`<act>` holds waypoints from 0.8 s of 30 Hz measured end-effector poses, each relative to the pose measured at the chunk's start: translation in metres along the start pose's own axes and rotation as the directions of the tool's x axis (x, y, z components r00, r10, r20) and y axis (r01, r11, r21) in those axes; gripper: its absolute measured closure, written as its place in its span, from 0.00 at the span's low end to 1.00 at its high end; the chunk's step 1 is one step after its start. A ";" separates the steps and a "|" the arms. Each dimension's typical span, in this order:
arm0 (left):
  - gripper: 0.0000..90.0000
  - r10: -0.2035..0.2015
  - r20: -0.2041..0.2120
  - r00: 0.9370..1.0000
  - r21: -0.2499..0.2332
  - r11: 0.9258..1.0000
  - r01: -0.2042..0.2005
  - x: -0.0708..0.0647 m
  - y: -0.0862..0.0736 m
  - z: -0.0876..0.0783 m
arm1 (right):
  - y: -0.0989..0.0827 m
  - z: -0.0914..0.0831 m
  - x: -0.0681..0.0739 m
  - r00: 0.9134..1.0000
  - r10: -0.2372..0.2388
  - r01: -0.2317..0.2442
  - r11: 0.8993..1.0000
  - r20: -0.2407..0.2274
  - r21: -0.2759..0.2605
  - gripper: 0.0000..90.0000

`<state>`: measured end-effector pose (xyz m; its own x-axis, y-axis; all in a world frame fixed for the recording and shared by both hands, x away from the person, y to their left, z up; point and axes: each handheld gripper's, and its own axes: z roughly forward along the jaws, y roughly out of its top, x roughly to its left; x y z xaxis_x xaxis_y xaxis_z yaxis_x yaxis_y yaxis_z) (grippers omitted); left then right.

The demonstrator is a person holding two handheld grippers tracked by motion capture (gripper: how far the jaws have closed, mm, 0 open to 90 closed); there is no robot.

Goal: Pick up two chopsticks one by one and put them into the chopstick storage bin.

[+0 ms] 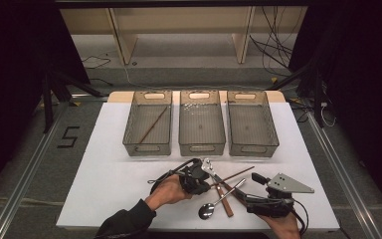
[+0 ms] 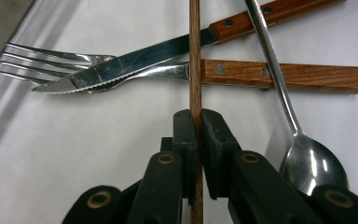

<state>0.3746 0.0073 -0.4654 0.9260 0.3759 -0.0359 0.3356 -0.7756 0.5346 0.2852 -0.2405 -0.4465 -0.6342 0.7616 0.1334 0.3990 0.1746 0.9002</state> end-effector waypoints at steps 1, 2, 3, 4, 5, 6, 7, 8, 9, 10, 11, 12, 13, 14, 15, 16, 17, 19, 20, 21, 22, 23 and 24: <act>0.94 -0.004 -0.005 1.000 -0.012 1.000 0.004 0.001 0.000 -0.002 | 0.000 0.000 0.000 1.000 0.000 0.000 1.000 0.000 0.001 0.23; 0.94 -0.004 -0.008 1.000 -0.016 1.000 0.004 0.002 0.000 -0.005 | 0.000 0.000 0.000 1.000 0.001 -0.001 1.000 -0.001 0.001 0.23; 0.94 -0.009 -0.010 1.000 -0.026 1.000 0.009 0.003 0.000 -0.008 | 0.000 0.000 0.000 1.000 0.001 -0.001 1.000 -0.001 0.001 0.23; 0.94 -0.010 -0.013 1.000 -0.033 0.999 0.009 0.004 0.000 -0.011 | 0.000 0.000 0.000 1.000 0.000 0.000 1.000 -0.001 0.000 0.23; 0.94 -0.017 -0.014 1.000 -0.042 0.999 0.016 0.005 0.000 -0.013 | 0.000 0.000 0.000 1.000 0.000 0.000 1.000 -0.001 0.001 0.23; 0.94 -0.017 -0.018 1.000 -0.050 0.999 0.016 0.006 0.000 -0.016 | 0.000 0.000 0.000 1.000 0.000 0.000 1.000 -0.001 0.001 0.23; 0.94 -0.020 -0.018 1.000 -0.051 0.999 0.019 0.007 0.000 -0.019 | 0.000 0.000 0.000 1.000 0.001 -0.001 1.000 -0.001 0.001 0.23; 0.94 -0.023 -0.018 1.000 -0.056 0.998 0.022 0.008 -0.001 -0.021 | 0.000 0.000 0.000 1.000 0.001 -0.001 1.000 -0.001 0.000 0.23; 0.94 -0.019 -0.020 1.000 -0.057 0.998 0.018 0.009 -0.001 -0.023 | 0.000 0.000 0.000 1.000 0.001 -0.001 1.000 0.000 0.001 0.23; 0.94 -0.025 -0.021 0.999 -0.063 0.998 0.024 0.010 -0.001 -0.025 | 0.000 0.000 0.000 1.000 0.001 -0.001 1.000 -0.001 0.001 0.23; 0.94 -0.025 -0.021 0.999 -0.066 0.998 0.024 0.012 -0.002 -0.028 | 0.000 0.000 0.000 1.000 0.000 0.000 1.000 -0.001 0.000 0.23; 0.94 -0.036 -0.023 0.999 -0.075 0.997 0.035 0.013 -0.002 -0.030 | 0.000 0.000 0.000 1.000 -0.001 0.001 1.000 0.000 -0.001 0.23; 0.94 -0.036 -0.024 0.999 -0.078 0.996 0.034 0.015 -0.002 -0.033 | 0.000 0.000 0.000 1.000 0.000 0.000 1.000 0.000 0.000 0.23; 0.94 -0.045 -0.027 0.999 -0.090 0.995 0.042 0.016 -0.002 -0.035 | 0.000 0.000 0.000 1.000 0.000 0.000 1.000 0.000 0.000 0.23; 0.94 -0.045 -0.030 0.999 -0.094 0.995 0.042 0.018 -0.002 -0.038 | 0.000 0.000 0.000 1.000 0.000 0.000 1.000 0.000 0.000 0.23; 0.94 -0.048 -0.034 0.998 -0.103 0.994 0.044 0.019 -0.002 -0.041 | 0.000 0.000 0.000 1.000 0.000 0.000 1.000 0.000 0.000 0.23; 0.94 -0.055 -0.039 0.998 -0.111 0.992 0.050 0.021 -0.002 -0.044 | 0.000 0.000 0.000 1.000 0.000 0.000 1.000 -0.001 0.000 0.23; 0.94 -0.063 -0.046 0.997 -0.125 0.991 0.056 0.025 -0.003 -0.050 | 0.000 0.000 0.000 1.000 0.000 0.000 1.000 0.000 0.000 0.23; 0.94 -0.075 -0.050 0.996 -0.136 0.988 0.067 0.027 -0.004 -0.052 | 0.000 0.000 0.000 1.000 -0.002 0.002 1.000 0.000 -0.001 0.23; 0.94 -0.082 -0.054 0.995 -0.142 0.987 0.074 0.029 -0.005 -0.055 | 0.000 0.000 0.000 1.000 -0.002 0.002 1.000 0.000 0.000 0.23; 0.94 -0.092 -0.058 0.994 -0.152 0.985 0.083 0.031 -0.006 -0.057 | 0.000 0.000 0.000 1.000 -0.002 0.002 1.000 0.000 0.000 0.23; 0.94 -0.097 -0.062 0.993 -0.155 0.984 0.087 0.033 -0.006 -0.059 | 0.000 0.000 0.000 1.000 -0.002 0.002 1.000 0.000 -0.001 0.23; 0.94 -0.107 -0.064 0.992 -0.163 0.982 0.095 0.034 -0.007 -0.061 | 0.000 0.000 0.000 1.000 0.000 0.000 1.000 0.000 0.000 0.23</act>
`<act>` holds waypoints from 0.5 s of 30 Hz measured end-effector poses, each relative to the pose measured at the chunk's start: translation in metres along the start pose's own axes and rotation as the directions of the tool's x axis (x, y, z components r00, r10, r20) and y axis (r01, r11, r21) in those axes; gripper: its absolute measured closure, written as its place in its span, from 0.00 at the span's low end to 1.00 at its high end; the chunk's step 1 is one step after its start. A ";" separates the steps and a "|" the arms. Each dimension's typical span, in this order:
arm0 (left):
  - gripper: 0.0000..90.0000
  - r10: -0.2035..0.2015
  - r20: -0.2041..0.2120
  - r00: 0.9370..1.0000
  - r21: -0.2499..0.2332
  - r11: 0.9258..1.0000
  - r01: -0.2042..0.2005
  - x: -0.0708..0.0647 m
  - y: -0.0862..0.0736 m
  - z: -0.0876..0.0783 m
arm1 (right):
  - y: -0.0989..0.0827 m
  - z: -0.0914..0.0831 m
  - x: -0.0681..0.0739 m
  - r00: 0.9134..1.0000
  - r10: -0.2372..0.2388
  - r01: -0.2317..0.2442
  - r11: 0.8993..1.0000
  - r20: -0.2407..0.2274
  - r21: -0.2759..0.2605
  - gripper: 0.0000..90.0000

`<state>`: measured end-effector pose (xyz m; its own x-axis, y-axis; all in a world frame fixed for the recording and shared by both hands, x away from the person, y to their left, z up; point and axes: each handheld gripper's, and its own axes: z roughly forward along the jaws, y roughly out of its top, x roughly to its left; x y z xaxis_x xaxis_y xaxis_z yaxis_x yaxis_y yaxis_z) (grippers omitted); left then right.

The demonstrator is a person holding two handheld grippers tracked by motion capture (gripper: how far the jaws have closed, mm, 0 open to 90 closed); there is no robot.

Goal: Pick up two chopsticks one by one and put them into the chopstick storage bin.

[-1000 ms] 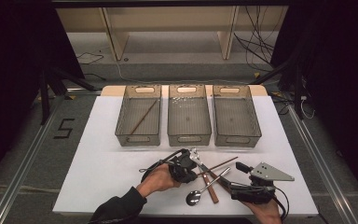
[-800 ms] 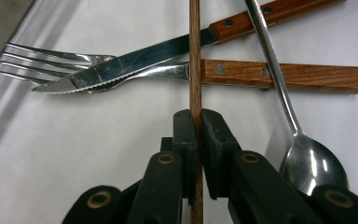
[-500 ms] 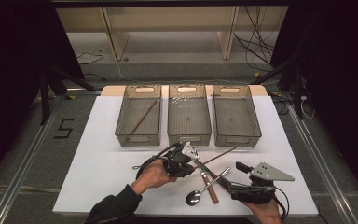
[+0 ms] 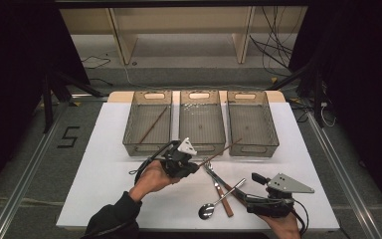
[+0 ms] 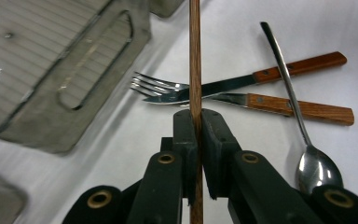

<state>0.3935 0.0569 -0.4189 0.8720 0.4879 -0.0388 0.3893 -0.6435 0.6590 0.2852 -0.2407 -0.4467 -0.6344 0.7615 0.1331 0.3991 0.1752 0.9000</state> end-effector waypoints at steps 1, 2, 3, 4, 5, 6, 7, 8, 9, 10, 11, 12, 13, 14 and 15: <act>0.94 -0.007 -0.009 1.000 -0.009 1.000 0.007 0.002 0.000 -0.002 | 0.000 0.000 0.000 1.000 0.001 -0.001 1.000 0.000 0.001 0.23; 0.94 -0.013 -0.009 1.000 -0.012 1.000 0.013 0.004 0.000 -0.004 | 0.000 0.000 0.000 1.000 0.001 -0.001 1.000 0.000 0.001 0.23; 0.94 -0.020 -0.015 1.000 -0.020 1.000 0.019 0.005 0.000 -0.006 | 0.000 0.000 0.000 1.000 0.000 0.000 1.000 0.000 0.001 0.23; 0.94 -0.021 -0.018 1.000 -0.020 1.000 0.020 0.007 0.000 -0.008 | 0.000 0.000 0.000 1.000 0.000 0.000 1.000 0.000 0.001 0.23; 0.94 -0.029 -0.023 0.999 -0.030 0.999 0.028 0.009 -0.001 -0.010 | 0.000 0.000 0.000 1.000 0.000 0.000 1.000 -0.001 0.001 0.23; 0.94 -0.030 -0.027 0.999 -0.031 0.999 0.029 0.011 -0.001 -0.013 | 0.000 0.000 0.000 1.000 0.001 -0.001 1.000 -0.001 0.001 0.23; 0.94 -0.041 -0.035 0.999 -0.039 0.998 0.039 0.012 -0.001 -0.015 | 0.000 0.000 0.000 1.000 0.000 0.000 1.000 -0.001 0.001 0.23; 0.94 -0.042 -0.040 0.998 -0.043 0.998 0.040 0.015 -0.001 -0.017 | 0.000 0.000 0.000 1.000 0.000 0.000 1.000 -0.001 0.001 0.23; 0.94 -0.057 -0.043 0.997 -0.056 0.997 0.054 0.016 -0.001 -0.019 | 0.000 0.000 0.000 1.000 0.000 0.000 1.000 -0.001 0.002 0.23; 0.94 -0.060 -0.052 0.997 -0.061 0.997 0.057 0.018 -0.001 -0.022 | 0.000 0.000 0.000 1.000 0.001 -0.001 1.000 -0.001 0.002 0.23; 0.94 -0.070 -0.057 0.996 -0.068 0.996 0.066 0.020 -0.001 -0.024 | 0.000 0.000 0.000 1.000 0.000 0.000 1.000 -0.001 0.002 0.23; 0.94 -0.077 -0.061 0.995 -0.073 0.995 0.073 0.021 -0.002 -0.026 | 0.000 0.000 0.000 1.000 0.000 0.000 1.000 0.000 0.002 0.23; 0.94 -0.085 -0.068 0.994 -0.080 0.994 0.079 0.023 -0.002 -0.028 | 0.000 0.000 0.000 1.000 0.001 -0.001 1.000 0.000 0.002 0.23; 0.94 -0.093 -0.073 0.993 -0.085 0.993 0.087 0.025 -0.003 -0.030 | 0.000 0.000 0.000 1.000 0.001 -0.001 1.000 0.000 0.002 0.23; 0.94 -0.097 -0.080 0.992 -0.088 0.992 0.089 0.027 -0.003 -0.032 | 0.000 0.000 0.000 1.000 0.001 -0.001 1.000 0.000 0.002 0.23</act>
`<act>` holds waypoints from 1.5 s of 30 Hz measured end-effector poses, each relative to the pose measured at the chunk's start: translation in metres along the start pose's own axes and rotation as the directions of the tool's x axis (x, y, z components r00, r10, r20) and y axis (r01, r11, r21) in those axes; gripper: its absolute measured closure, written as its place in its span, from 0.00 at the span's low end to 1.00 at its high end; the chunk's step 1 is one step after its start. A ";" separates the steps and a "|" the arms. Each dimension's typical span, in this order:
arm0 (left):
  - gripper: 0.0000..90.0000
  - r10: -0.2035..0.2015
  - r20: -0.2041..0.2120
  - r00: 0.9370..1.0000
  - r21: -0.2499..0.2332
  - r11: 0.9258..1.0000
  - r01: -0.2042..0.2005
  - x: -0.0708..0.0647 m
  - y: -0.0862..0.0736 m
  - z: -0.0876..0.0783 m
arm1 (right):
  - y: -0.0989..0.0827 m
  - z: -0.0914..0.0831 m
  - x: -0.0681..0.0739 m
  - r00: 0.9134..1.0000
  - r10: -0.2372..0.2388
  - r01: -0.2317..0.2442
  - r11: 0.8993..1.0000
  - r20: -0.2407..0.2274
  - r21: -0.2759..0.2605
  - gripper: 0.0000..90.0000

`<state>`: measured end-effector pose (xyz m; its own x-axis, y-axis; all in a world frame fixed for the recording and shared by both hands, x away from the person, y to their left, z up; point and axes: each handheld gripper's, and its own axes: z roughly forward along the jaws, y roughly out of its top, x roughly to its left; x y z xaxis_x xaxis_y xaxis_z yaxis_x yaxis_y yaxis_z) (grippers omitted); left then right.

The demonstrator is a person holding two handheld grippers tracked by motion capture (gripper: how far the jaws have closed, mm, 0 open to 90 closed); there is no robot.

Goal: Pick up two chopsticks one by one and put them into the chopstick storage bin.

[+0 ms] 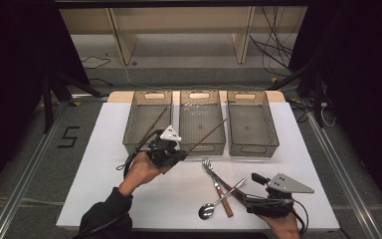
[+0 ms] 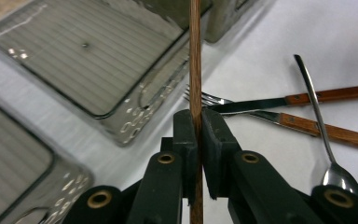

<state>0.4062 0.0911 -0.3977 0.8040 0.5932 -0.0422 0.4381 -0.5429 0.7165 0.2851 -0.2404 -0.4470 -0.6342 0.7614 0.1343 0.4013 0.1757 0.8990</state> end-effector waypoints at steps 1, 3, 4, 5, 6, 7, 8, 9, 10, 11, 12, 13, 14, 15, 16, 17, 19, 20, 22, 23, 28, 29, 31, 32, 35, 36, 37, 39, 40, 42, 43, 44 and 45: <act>0.94 -0.007 -0.004 1.000 -0.008 1.000 0.007 0.002 0.000 -0.002 | 0.000 0.000 0.000 1.000 -0.001 0.001 1.000 0.000 0.001 0.23; 0.94 -0.017 -0.013 1.000 -0.016 1.000 0.017 0.005 0.000 -0.005 | 0.000 0.000 0.000 1.000 0.000 0.000 1.000 -0.001 0.001 0.23; 0.94 -0.024 -0.018 1.000 -0.022 0.999 0.023 0.007 0.000 -0.007 | 0.000 0.000 0.000 1.000 0.000 0.000 1.000 -0.001 0.001 0.23; 0.94 -0.023 -0.024 0.999 -0.025 0.999 0.023 0.008 0.000 -0.008 | 0.000 0.000 0.000 1.000 0.000 0.000 1.000 -0.001 0.001 0.23; 0.94 -0.032 -0.027 0.999 -0.032 0.999 0.031 0.010 0.000 -0.010 | 0.000 0.000 0.000 1.000 0.001 -0.001 1.000 -0.001 0.001 0.23; 0.94 -0.034 -0.029 0.999 -0.037 0.999 0.033 0.011 0.000 -0.011 | 0.000 0.000 0.000 1.000 0.001 -0.001 1.000 -0.002 0.001 0.23; 0.94 -0.042 -0.031 0.999 -0.043 0.998 0.041 0.012 0.000 -0.012 | 0.000 0.000 0.000 1.000 0.001 -0.001 1.000 -0.001 0.001 0.23; 0.94 -0.047 -0.035 0.998 -0.047 0.998 0.045 0.014 -0.001 -0.013 | 0.000 0.000 0.000 1.000 0.001 -0.001 1.000 -0.001 0.001 0.23; 0.94 -0.052 -0.037 0.998 -0.050 0.997 0.050 0.016 -0.001 -0.014 | 0.000 0.000 0.000 1.000 0.001 -0.001 1.000 -0.001 0.001 0.23; 0.94 -0.059 -0.041 0.997 -0.054 0.997 0.057 0.018 -0.001 -0.016 | 0.000 0.000 0.000 1.000 0.001 -0.001 1.000 -0.001 0.001 0.23; 0.94 -0.058 -0.045 0.997 -0.058 0.997 0.056 0.020 -0.001 -0.017 | 0.000 0.000 0.000 1.000 0.001 -0.001 1.000 -0.001 0.001 0.23; 0.94 -0.065 -0.049 0.997 -0.067 0.996 0.061 0.021 0.000 -0.019 | 0.000 0.000 0.000 1.000 0.002 -0.002 1.000 -0.001 0.001 0.23; 0.94 -0.068 -0.056 0.996 -0.071 0.995 0.064 0.023 0.000 -0.021 | 0.000 0.000 0.000 1.000 0.001 -0.001 1.000 0.000 0.002 0.23; 0.94 -0.072 -0.060 0.996 -0.078 0.995 0.067 0.026 0.001 -0.023 | 0.000 0.000 0.000 1.000 0.003 -0.003 1.000 0.000 0.002 0.23; 0.94 -0.081 -0.064 0.995 -0.088 0.993 0.075 0.028 0.001 -0.025 | 0.000 0.000 0.000 1.000 0.003 -0.003 1.000 0.000 0.002 0.23; 0.94 -0.086 -0.069 0.994 -0.094 0.992 0.080 0.031 0.001 -0.028 | 0.000 0.000 0.000 1.000 0.002 -0.002 1.000 0.001 0.002 0.23; 0.94 -0.104 -0.084 0.991 -0.109 0.989 0.095 0.037 0.001 -0.032 | 0.000 0.001 0.000 1.000 0.003 -0.003 1.000 0.000 0.002 0.23; 0.94 -0.115 -0.091 0.989 -0.114 0.988 0.105 0.041 0.000 -0.033 | 0.000 0.001 0.000 1.000 0.002 -0.002 1.000 0.000 0.002 0.23; 0.94 -0.133 -0.104 0.986 -0.129 0.984 0.119 0.049 0.000 -0.037 | -0.001 0.001 0.000 1.000 0.004 -0.004 1.000 0.000 0.002 0.23; 0.94 -0.145 -0.112 0.983 -0.136 0.982 0.129 0.053 0.000 -0.039 | -0.001 0.001 0.000 1.000 0.004 -0.004 1.000 0.000 0.003 0.23; 0.94 -0.187 -0.152 0.971 -0.156 0.974 0.163 0.074 -0.002 -0.046 | -0.001 0.001 0.000 1.000 0.005 -0.005 1.000 -0.001 0.003 0.23; 0.94 -0.196 -0.159 0.968 -0.162 0.972 0.170 0.077 -0.002 -0.047 | -0.001 0.001 0.000 1.000 0.005 -0.005 1.000 -0.001 0.002 0.23; 0.94 -0.204 -0.173 0.964 -0.163 0.971 0.176 0.084 -0.002 -0.049 | -0.001 0.001 0.000 1.000 0.006 -0.006 1.000 -0.002 0.003 0.23; 0.94 -0.209 -0.182 0.961 -0.163 0.970 0.180 0.088 -0.002 -0.050 | -0.001 0.001 0.000 1.000 0.006 -0.006 1.000 -0.002 0.004 0.23; 0.94 -0.222 -0.202 0.954 -0.167 0.968 0.190 0.097 -0.002 -0.053 | -0.001 0.001 0.000 1.000 0.007 -0.007 1.000 -0.003 0.005 0.23; 0.94 -0.225 -0.208 0.952 -0.168 0.967 0.192 0.099 -0.002 -0.053 | -0.001 0.001 0.000 1.000 0.009 -0.009 1.000 -0.003 0.006 0.23; 0.94 -0.225 -0.215 0.950 -0.166 0.967 0.192 0.102 -0.002 -0.054 | -0.001 0.001 0.000 1.000 0.009 -0.009 1.000 -0.003 0.006 0.23; 0.94 -0.230 -0.226 0.946 -0.162 0.967 0.196 0.107 -0.002 -0.054 | -0.001 0.001 0.000 1.000 0.010 -0.010 1.000 -0.003 0.006 0.23; 0.94 -0.232 -0.232 0.945 -0.162 0.967 0.198 0.109 -0.002 -0.054 | -0.001 0.001 0.000 1.000 0.011 -0.011 1.000 -0.003 0.007 0.23; 0.94 -0.240 -0.240 0.940 -0.161 0.965 0.205 0.114 -0.003 -0.052 | -0.001 0.002 0.000 1.000 0.010 -0.010 1.000 -0.003 0.007 0.23; 0.94 -0.243 -0.247 0.938 -0.161 0.965 0.207 0.117 -0.003 -0.051 | -0.001 0.002 0.000 1.000 0.009 -0.009 1.000 -0.004 0.006 0.23; 0.94 -0.247 -0.249 0.937 -0.160 0.964 0.211 0.119 -0.004 -0.051 | -0.001 0.002 0.000 1.000 0.009 -0.009 1.000 -0.004 0.006 0.23; 0.94 -0.253 -0.249 0.935 -0.160 0.963 0.218 0.120 -0.005 -0.050 | -0.001 0.002 0.000 1.000 0.009 -0.009 1.000 -0.004 0.006 0.23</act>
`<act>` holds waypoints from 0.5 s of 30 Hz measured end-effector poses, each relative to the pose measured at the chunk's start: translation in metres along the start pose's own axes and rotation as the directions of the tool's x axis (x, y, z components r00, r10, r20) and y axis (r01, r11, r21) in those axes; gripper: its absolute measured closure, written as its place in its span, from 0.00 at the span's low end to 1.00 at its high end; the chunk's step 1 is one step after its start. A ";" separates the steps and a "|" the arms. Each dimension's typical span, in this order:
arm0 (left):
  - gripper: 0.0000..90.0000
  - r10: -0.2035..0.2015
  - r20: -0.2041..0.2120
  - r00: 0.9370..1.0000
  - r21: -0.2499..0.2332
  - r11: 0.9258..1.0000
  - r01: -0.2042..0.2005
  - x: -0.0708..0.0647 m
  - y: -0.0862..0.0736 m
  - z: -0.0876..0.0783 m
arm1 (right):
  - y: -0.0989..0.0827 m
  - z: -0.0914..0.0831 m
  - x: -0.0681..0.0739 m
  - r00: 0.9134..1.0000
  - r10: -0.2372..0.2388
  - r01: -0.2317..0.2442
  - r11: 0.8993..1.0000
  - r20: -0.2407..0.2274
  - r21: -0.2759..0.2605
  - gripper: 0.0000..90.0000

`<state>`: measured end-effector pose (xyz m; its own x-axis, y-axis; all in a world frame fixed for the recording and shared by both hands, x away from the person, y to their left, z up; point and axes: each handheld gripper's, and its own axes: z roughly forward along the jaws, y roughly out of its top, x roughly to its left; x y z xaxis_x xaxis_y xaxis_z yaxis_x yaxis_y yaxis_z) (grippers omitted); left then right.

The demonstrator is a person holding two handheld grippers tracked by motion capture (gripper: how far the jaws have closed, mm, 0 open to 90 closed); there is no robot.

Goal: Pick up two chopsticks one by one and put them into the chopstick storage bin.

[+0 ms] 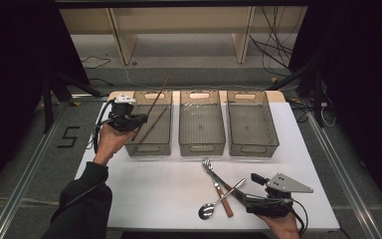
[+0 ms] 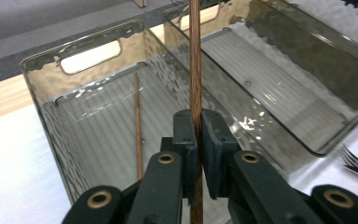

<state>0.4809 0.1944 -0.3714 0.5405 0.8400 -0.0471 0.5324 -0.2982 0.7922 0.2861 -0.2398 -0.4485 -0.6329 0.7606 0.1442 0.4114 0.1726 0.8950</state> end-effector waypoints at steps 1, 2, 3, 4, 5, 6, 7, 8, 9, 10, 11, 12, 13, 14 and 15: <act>0.94 0.001 -0.003 1.000 0.005 1.000 -0.001 0.001 0.000 0.001 | 0.000 0.000 0.000 1.000 0.000 0.000 1.000 -0.001 0.000 0.23; 0.94 -0.001 -0.008 1.000 0.005 1.000 0.001 0.003 0.000 0.003 | 0.000 0.000 0.000 1.000 0.001 -0.001 1.000 -0.001 0.000 0.23; 0.94 -0.001 -0.012 1.000 0.010 1.000 0.001 0.004 -0.001 0.004 | 0.000 0.000 0.000 1.000 0.000 0.000 1.000 0.000 0.000 0.23; 0.94 -0.003 -0.015 1.000 0.011 1.000 0.003 0.005 -0.001 0.006 | 0.000 0.000 0.000 1.000 0.001 -0.001 1.000 -0.001 0.000 0.23; 0.94 -0.002 -0.017 1.000 0.016 1.000 0.002 0.007 -0.001 0.008 | 0.000 0.000 0.000 1.000 0.000 0.000 1.000 -0.001 0.000 0.23; 0.94 -0.002 -0.022 1.000 0.019 1.000 0.002 0.008 -0.002 0.009 | 0.000 0.000 0.000 1.000 0.001 -0.001 1.000 -0.001 0.000 0.23; 0.94 -0.008 -0.024 1.000 0.019 1.000 0.008 0.009 -0.002 0.010 | 0.000 0.000 0.000 1.000 0.000 0.000 1.000 -0.001 0.000 0.23; 0.94 -0.009 -0.026 1.000 0.023 1.000 0.010 0.010 -0.003 0.011 | 0.000 0.000 0.000 1.000 0.000 0.000 1.000 -0.002 0.000 0.23; 0.94 -0.013 -0.029 0.999 0.023 1.000 0.013 0.011 -0.003 0.012 | 0.000 0.000 0.000 1.000 0.001 -0.001 1.000 -0.002 0.000 0.23; 0.94 -0.019 -0.031 0.999 0.023 1.000 0.020 0.012 -0.004 0.013 | 0.000 0.000 0.000 1.000 0.001 -0.001 1.000 -0.002 0.000 0.23; 0.94 -0.022 -0.033 0.999 0.025 0.999 0.022 0.013 -0.005 0.014 | 0.000 0.000 0.000 1.000 0.001 -0.001 1.000 -0.002 0.000 0.23; 0.94 -0.024 -0.036 0.999 0.027 0.999 0.025 0.014 -0.006 0.016 | 0.000 0.000 0.000 1.000 0.001 -0.001 1.000 -0.002 -0.001 0.23; 0.94 -0.021 -0.040 0.999 0.033 0.999 0.022 0.014 -0.006 0.017 | 0.000 0.000 0.000 1.000 0.000 0.000 1.000 -0.002 0.000 0.23; 0.94 -0.019 -0.042 0.999 0.039 0.999 0.021 0.015 -0.007 0.018 | 0.000 0.000 0.000 1.000 0.000 0.000 1.000 -0.003 0.000 0.23; 0.94 -0.021 -0.043 0.999 0.041 0.999 0.023 0.015 -0.008 0.019 | 0.000 0.000 0.000 1.000 -0.001 0.001 1.000 -0.002 0.000 0.23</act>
<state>0.4976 0.2008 -0.3902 0.5003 0.8650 -0.0375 0.5709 -0.2969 0.7655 0.2860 -0.2395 -0.4487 -0.6347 0.7591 0.1445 0.4107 0.1730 0.8952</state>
